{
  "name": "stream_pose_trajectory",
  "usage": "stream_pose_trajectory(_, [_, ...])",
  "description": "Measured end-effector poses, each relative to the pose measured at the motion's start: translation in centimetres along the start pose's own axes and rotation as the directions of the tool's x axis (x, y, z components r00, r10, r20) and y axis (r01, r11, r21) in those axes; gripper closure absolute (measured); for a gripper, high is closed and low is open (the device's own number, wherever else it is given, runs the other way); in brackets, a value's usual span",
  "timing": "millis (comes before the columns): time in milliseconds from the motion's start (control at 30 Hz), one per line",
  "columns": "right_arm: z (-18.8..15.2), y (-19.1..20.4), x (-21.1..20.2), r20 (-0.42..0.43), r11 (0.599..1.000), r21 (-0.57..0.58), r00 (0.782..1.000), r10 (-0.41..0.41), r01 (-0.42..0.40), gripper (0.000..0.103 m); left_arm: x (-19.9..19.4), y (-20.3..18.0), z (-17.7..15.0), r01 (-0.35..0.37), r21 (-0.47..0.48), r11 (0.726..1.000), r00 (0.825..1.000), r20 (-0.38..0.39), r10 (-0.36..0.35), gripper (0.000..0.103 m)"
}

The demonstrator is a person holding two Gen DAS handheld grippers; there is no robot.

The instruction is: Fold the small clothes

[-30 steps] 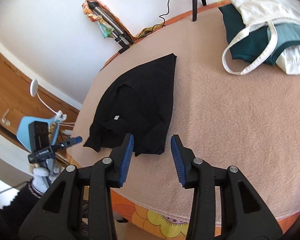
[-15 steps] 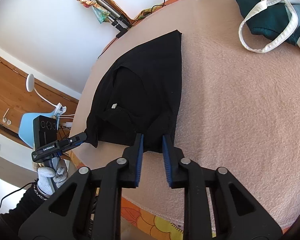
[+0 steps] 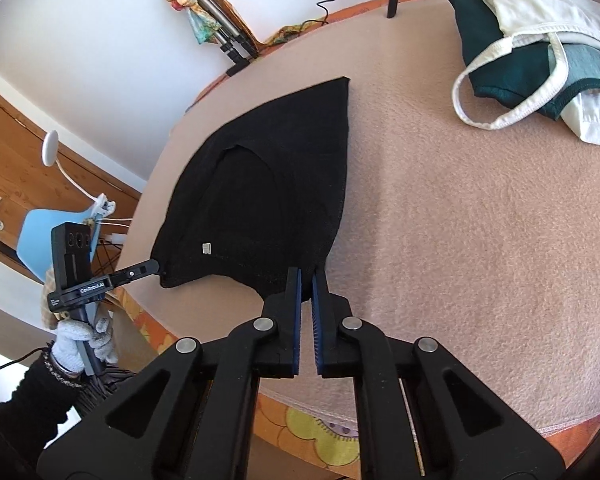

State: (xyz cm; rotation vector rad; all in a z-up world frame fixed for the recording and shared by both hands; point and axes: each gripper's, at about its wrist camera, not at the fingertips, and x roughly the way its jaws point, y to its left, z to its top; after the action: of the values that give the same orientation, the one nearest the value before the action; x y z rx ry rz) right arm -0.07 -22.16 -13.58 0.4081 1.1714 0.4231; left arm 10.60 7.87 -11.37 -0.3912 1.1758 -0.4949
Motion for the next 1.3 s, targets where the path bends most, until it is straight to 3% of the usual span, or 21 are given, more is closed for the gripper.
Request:
stream_pose_trajectory(133, [-0.2,0.0,0.0,-0.028,0.998,-0.041,0.999,-0.041,0.040,0.097,-1.7,-0.6,0.3,-0.043,0.040,0.998,0.999,0.034,0.041,0.093])
stream_pose_trajectory(267, [0.6,0.9,-1.9,0.056,0.995,-0.085,0.997,-0.056,0.060,0.096,-3.3,-2.0,1.5,-0.054,0.090,0.994,0.993,0.106,0.045,0.093])
stream_pose_trajectory(500, [3.9,3.3,-2.6,0.133,0.987,-0.150,0.990,-0.040,0.060,0.096,-2.2,-3.9,5.3,-0.035,0.098,0.995,0.990,0.138,0.022,0.093])
stream_pose_trajectory(567, [5.3,3.9,-2.7,0.149,0.985,-0.164,0.989,-0.022,0.046,0.094,-1.8,-3.8,6.6,-0.022,0.070,0.997,0.990,0.140,0.012,0.083])
stream_pose_trajectory(600, [6.0,3.9,-2.7,0.158,0.985,-0.166,0.987,-0.018,0.045,0.091,-1.6,-3.6,7.3,-0.015,0.063,0.998,0.990,0.142,0.006,0.068])
stream_pose_trajectory(633, [6.8,3.9,-2.5,0.166,0.985,-0.169,0.986,-0.013,0.042,0.076,-1.4,-3.4,8.0,-0.002,0.056,0.998,0.991,0.137,-0.005,0.059])
stream_pose_trajectory(667, [7.5,3.8,-2.3,0.171,0.985,-0.171,0.985,-0.005,0.035,0.060,-1.1,-3.1,8.7,0.008,0.041,0.999,0.992,0.129,-0.014,0.058])
stream_pose_trajectory(700, [8.2,3.6,-2.0,0.177,0.984,-0.174,0.984,-0.007,0.038,0.057,-0.9,-2.5,9.4,0.029,0.018,0.999,0.991,0.127,-0.031,0.058])
stream_pose_trajectory(867, [11.8,1.0,0.6,0.145,0.995,-0.104,0.989,0.023,-0.008,0.057,0.4,-0.2,12.6,0.084,-0.081,0.993,0.988,0.138,-0.072,0.058])
stream_pose_trajectory(1000, [13.9,-1.6,3.0,0.115,0.996,-0.016,0.989,0.092,-0.091,0.057,2.3,0.1,14.3,0.083,-0.090,0.993,0.990,0.121,-0.072,0.058])
stream_pose_trajectory(1300, [16.5,-3.6,7.4,0.076,0.992,0.056,0.992,0.105,-0.110,0.057,4.9,0.6,15.6,0.103,-0.116,0.988,0.991,0.094,-0.093,0.063])
